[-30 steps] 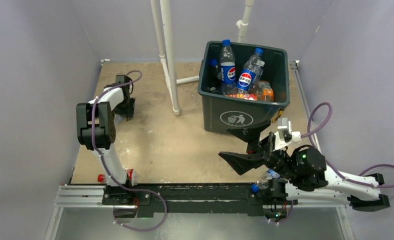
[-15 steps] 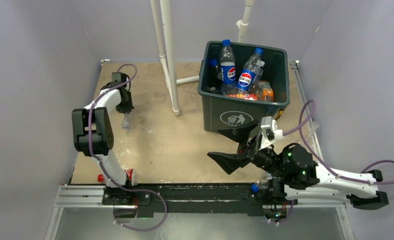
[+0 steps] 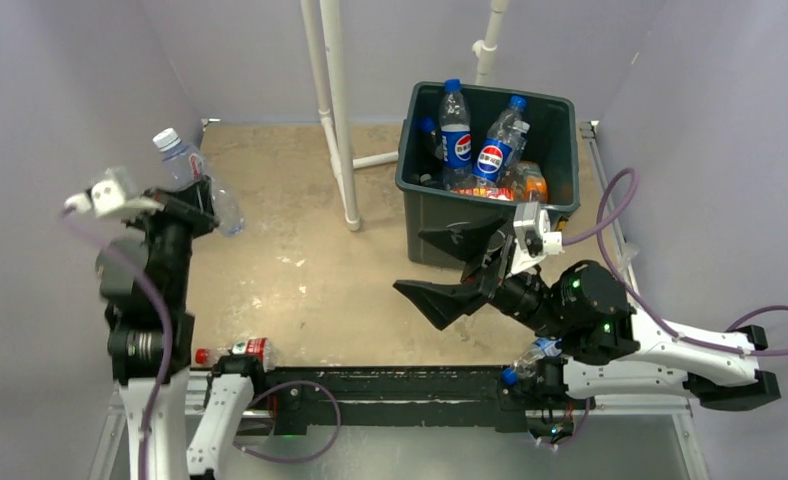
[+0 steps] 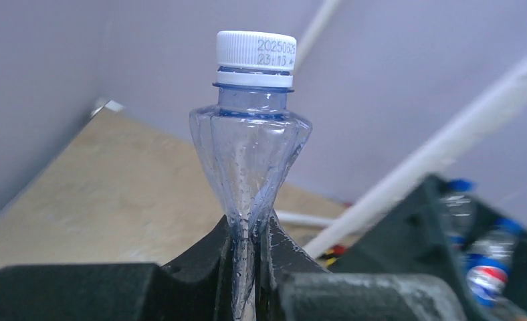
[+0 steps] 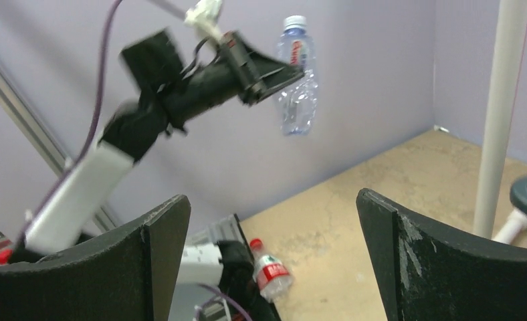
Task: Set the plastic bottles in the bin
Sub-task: Pick up the plastic bottle from the corner of the board, then place the plastic bottle in the trash bin.
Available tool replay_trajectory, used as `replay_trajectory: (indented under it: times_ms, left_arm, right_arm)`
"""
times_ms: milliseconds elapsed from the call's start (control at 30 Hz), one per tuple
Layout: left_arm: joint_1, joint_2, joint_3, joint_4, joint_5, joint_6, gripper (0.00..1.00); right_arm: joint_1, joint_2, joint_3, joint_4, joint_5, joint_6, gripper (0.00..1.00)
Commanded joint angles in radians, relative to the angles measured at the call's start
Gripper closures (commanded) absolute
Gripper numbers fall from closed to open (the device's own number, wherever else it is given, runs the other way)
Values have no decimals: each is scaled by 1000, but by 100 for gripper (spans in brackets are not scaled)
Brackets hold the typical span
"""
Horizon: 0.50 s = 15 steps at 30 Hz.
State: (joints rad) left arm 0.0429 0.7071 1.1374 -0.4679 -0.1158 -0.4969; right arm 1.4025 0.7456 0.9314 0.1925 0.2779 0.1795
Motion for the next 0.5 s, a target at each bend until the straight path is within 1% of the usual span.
replay_trajectory:
  times_ms: [0,33,133,267,367,433,467]
  left_arm:
    - [-4,-155,-118,192,271,-171,100]
    - [-3,-179,-121,226,334,-173,100]
    - [-13,-208,-121,413,521,-193,100]
    - [-35,-205,-167,726,746,-307,100]
    - [-75,-199,-220,864,821,-355,100]
    - [-77,-199,-280,934,812,-392,100]
    - [-77,-196,-325,1027,821,-447,100]
  right_arm:
    - [4,93,191,-59,-19,-45,1]
    - [4,111,226,-75,-24,-46,1]
    - [5,152,325,-108,-10,-47,1]
    - [4,264,517,-223,-18,-54,1]
    - [5,361,621,-253,-16,-64,1]
    - [4,425,676,-256,-2,-64,1]
    - [5,465,716,-268,22,-64,1]
